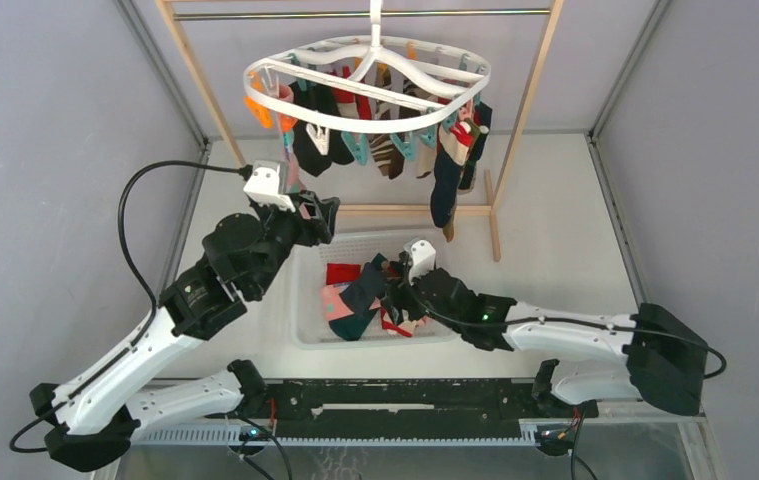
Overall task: Remove the socks clipped to the hanger
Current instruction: Place the sock in the bin, then remove the sock from the hanger.
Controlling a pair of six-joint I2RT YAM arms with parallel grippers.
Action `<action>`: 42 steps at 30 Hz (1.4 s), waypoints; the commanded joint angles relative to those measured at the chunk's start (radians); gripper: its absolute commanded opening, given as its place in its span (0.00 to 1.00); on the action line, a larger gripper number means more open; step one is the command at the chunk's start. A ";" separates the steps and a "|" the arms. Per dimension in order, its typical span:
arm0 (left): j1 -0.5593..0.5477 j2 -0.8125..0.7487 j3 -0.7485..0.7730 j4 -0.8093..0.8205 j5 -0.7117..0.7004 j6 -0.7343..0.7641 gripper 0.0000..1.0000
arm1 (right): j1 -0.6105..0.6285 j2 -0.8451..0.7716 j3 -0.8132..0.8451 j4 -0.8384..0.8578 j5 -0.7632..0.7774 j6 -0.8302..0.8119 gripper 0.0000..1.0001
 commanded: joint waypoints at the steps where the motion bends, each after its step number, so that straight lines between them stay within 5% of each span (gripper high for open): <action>1: -0.004 -0.060 -0.071 0.014 -0.002 -0.038 0.72 | 0.007 -0.117 -0.034 -0.063 0.050 0.038 0.83; 4: -0.005 -0.089 -0.110 0.003 -0.009 -0.053 0.76 | 0.007 -0.184 -0.057 -0.090 0.049 0.058 0.87; 8: -0.004 -0.133 -0.158 -0.012 -0.017 -0.076 1.00 | 0.007 -0.277 -0.080 -0.140 0.040 0.084 0.87; 42: -0.022 -0.423 -0.573 -0.105 0.066 -0.345 1.00 | -0.087 -0.740 -0.283 -0.313 -0.212 0.256 0.92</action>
